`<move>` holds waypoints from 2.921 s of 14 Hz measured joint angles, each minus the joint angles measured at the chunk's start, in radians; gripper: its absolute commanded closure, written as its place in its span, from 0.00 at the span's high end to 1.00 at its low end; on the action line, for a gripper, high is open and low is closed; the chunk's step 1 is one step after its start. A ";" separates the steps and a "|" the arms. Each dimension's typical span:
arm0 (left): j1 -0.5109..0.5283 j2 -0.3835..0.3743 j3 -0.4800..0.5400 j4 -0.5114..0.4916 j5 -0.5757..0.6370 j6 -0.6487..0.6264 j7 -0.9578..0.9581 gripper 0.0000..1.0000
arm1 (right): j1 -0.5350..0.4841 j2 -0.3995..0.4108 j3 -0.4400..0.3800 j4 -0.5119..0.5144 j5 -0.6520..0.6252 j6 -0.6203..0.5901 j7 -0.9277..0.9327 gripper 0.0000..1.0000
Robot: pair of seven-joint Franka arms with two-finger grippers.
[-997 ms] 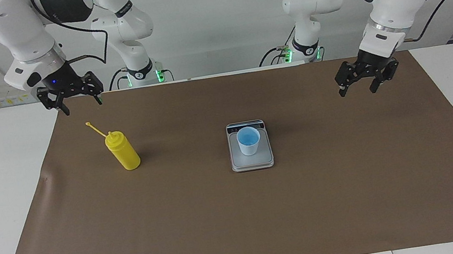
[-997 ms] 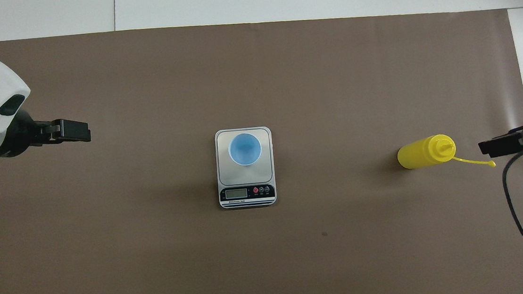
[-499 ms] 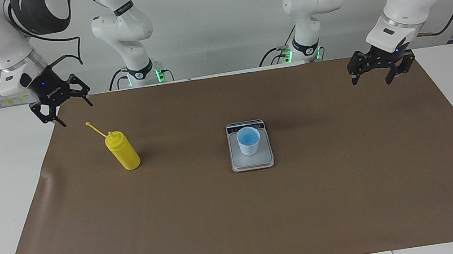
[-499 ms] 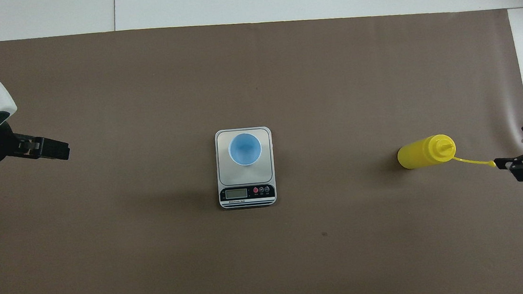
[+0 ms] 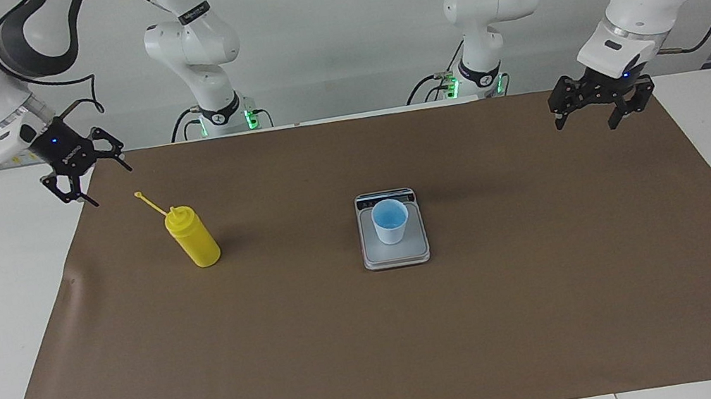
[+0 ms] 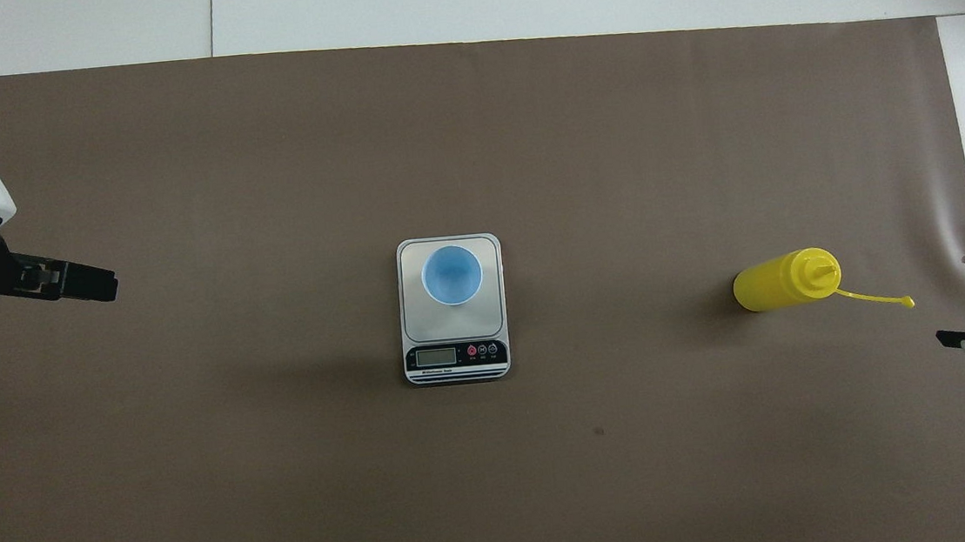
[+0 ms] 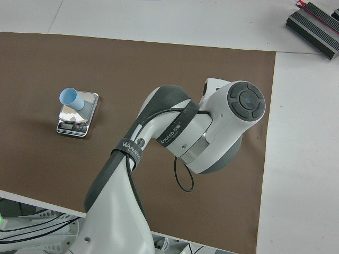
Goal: Pour seasoning into cup on scale with both arms
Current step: 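Reach the right gripper to the yellow squeeze bottle and grasp it, then lift the yellow bottle with the right gripper over the cup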
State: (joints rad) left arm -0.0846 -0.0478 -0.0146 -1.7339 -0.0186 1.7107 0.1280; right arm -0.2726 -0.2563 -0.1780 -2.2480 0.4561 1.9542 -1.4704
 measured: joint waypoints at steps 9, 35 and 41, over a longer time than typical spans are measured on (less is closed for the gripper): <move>0.054 0.024 -0.002 0.102 0.000 -0.095 -0.022 1.00 | -0.074 0.245 0.001 -0.115 0.503 0.067 -0.614 1.00; 0.052 0.020 -0.014 0.105 0.000 -0.105 -0.043 1.00 | 0.229 0.356 0.016 -0.040 0.816 0.210 -0.692 0.00; 0.052 0.020 -0.014 0.105 0.000 -0.105 -0.043 1.00 | 0.406 0.341 0.021 0.074 0.582 0.374 -0.375 0.00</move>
State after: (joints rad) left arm -0.0328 -0.0274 -0.0282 -1.6288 -0.0186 1.6058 0.0846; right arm 0.1336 0.0846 -0.1565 -2.1744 1.0380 2.3280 -1.8455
